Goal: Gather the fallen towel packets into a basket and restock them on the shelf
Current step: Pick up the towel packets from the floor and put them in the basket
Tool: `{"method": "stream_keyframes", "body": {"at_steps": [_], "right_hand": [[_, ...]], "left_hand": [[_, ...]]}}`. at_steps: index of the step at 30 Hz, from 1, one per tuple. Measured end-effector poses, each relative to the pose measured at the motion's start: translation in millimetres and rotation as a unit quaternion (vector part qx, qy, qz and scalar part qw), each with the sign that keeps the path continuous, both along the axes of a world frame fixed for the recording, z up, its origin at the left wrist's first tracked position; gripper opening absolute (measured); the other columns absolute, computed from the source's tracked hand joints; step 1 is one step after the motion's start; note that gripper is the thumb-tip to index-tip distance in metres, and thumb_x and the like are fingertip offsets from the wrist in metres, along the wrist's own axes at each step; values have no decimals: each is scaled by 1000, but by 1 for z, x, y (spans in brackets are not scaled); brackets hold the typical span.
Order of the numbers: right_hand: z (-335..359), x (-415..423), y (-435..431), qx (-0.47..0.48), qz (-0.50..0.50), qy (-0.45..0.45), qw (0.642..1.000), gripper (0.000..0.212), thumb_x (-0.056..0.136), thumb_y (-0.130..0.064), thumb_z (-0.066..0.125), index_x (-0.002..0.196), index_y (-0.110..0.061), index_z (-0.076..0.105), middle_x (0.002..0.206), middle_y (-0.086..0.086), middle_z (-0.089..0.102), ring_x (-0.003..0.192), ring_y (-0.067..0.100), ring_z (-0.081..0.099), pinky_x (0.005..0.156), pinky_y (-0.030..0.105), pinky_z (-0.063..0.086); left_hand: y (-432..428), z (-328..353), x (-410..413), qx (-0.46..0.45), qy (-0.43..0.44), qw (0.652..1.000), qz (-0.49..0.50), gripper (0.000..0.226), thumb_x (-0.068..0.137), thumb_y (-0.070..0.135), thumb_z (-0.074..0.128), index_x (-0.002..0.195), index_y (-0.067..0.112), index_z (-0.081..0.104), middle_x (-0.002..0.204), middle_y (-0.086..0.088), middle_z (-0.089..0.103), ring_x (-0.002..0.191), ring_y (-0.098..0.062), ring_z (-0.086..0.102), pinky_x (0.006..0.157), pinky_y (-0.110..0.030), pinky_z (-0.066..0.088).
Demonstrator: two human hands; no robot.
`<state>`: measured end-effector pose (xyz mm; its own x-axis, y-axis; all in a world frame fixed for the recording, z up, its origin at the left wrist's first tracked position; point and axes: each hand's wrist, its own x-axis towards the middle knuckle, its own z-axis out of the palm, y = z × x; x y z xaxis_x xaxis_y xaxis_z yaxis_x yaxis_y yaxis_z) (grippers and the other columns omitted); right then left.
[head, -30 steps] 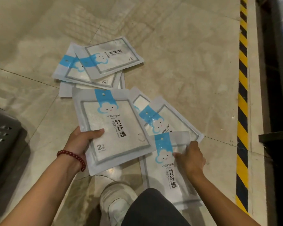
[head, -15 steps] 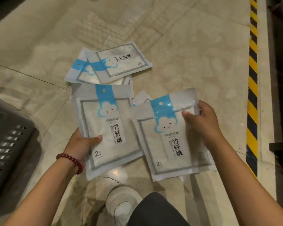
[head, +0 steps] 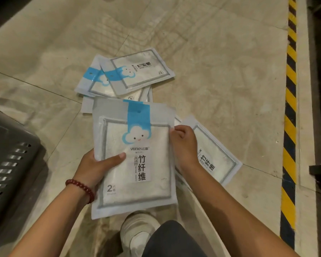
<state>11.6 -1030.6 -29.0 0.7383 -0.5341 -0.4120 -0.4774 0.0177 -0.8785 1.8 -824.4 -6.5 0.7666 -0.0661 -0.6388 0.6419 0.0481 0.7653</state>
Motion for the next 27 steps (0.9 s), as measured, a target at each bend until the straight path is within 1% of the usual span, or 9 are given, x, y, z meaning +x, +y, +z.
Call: {"method": "stream_keyframes", "body": {"at_steps": [3,5,7,9,16,20,22,25,27], "right_hand": [[-20,-9,-46,-175,65,66,980,42,85,-7,63,124,-8,48,119,8,56,108,20,51,83,18,40],[-36,-19,-80,-327,189,218,900,81,81,-10,69,146,-9,21,149,11,30,136,28,28,105,35,31],[-46,-32,-98,-337,245,334,845,106,79,-17,73,150,-14,-6,159,5,0,145,28,-1,114,48,16],[-54,-44,-104,-308,262,360,841,113,80,-25,73,148,-14,-17,159,3,-12,145,26,-14,116,52,6],[-53,-37,-105,-482,300,334,752,110,66,-49,79,143,-6,13,139,11,33,129,28,30,106,40,29],[-53,-39,-116,-430,303,360,770,123,66,-53,78,147,-4,0,152,11,14,142,28,11,113,47,16],[-51,-42,-116,-416,300,363,778,122,66,-52,78,148,-5,1,151,11,18,141,28,14,112,48,16],[-51,-49,-108,-492,275,326,759,95,65,-51,79,134,-7,29,127,9,44,121,27,38,99,37,32],[-49,-52,-106,-518,236,260,780,50,73,-33,76,104,-10,45,101,7,53,103,28,48,84,35,33]], "left_hand": [[4,-3,2,18,-11,998,51,37,58,18,78,92,14,66,82,-3,75,72,-21,72,51,-29,56],[8,-6,4,31,-11,997,74,33,61,16,78,92,15,66,82,-2,75,72,-20,72,51,-29,56],[11,-8,5,40,-14,995,85,30,65,13,79,92,15,66,81,-1,74,72,-20,72,52,-29,56],[10,-11,5,43,-13,995,85,30,66,12,79,93,15,65,82,-2,74,72,-20,72,53,-29,56],[4,-15,4,53,-15,996,73,31,67,11,79,94,15,65,83,-3,74,74,-22,72,62,-34,56],[2,-16,3,52,-17,996,75,29,68,9,78,93,15,64,80,-1,74,71,-20,72,53,-30,56],[4,-17,2,58,-16,995,74,29,68,8,78,92,14,64,79,-1,74,70,-20,72,54,-30,56],[8,-18,2,72,-16,995,68,28,68,10,79,91,16,64,77,0,74,69,-19,72,55,-30,56],[8,-19,2,76,-17,995,70,28,68,10,79,90,16,64,77,0,74,70,-20,72,58,-32,56]]}}
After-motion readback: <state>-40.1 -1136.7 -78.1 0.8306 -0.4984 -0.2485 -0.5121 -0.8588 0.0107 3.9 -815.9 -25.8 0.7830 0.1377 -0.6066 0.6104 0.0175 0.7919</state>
